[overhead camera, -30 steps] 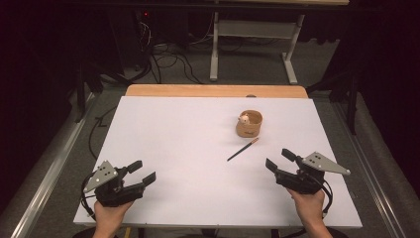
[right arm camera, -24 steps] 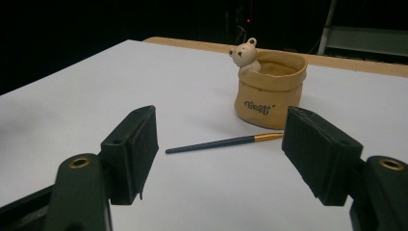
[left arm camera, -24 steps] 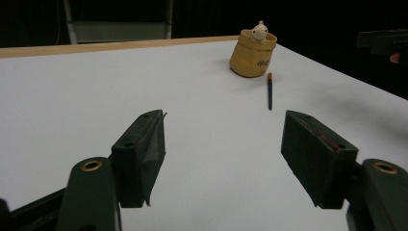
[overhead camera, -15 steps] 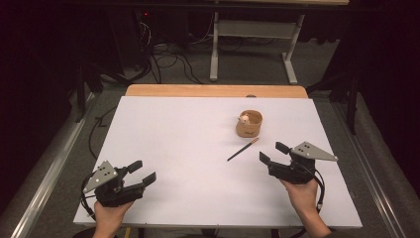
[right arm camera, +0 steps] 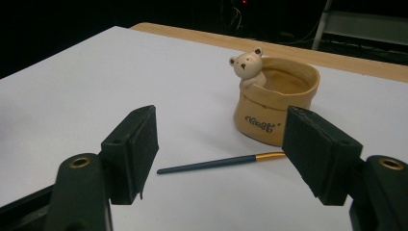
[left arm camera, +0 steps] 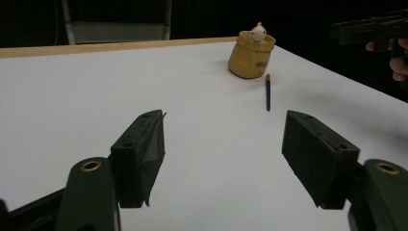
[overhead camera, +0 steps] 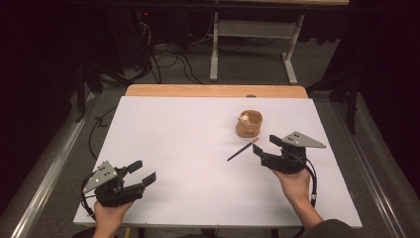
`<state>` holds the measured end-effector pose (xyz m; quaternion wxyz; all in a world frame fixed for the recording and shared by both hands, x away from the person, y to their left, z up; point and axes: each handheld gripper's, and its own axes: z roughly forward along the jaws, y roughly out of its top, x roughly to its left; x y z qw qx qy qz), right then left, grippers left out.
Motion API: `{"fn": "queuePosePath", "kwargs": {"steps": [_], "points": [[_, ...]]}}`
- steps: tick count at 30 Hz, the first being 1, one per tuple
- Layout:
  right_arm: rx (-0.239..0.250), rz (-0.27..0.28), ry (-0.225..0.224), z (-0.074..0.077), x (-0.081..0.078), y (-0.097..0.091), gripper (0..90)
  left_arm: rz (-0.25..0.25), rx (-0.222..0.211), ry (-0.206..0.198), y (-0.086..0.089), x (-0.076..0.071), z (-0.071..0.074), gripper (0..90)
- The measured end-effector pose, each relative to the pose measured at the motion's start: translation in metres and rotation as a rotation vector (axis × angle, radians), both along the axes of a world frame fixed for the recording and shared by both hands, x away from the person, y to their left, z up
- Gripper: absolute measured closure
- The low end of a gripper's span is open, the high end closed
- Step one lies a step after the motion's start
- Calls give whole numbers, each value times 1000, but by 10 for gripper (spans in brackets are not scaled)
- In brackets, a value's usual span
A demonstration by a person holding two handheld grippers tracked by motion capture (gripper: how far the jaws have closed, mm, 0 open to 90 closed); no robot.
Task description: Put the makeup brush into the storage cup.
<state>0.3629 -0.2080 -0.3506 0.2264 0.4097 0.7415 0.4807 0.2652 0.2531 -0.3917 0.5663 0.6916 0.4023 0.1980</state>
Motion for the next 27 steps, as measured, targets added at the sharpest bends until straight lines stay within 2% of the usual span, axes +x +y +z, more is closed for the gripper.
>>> {"fn": "queuePosePath", "kwargs": {"steps": [3,13,27], "points": [[-6,5,-11,2,4,4,306,0,0,-1,0,0,0,321],[23,9,-33,5,13,14,307,1,0,2,0,0,0,321],[25,9,-23,4,26,25,308,1,4,1,0,0,0,321]]}}
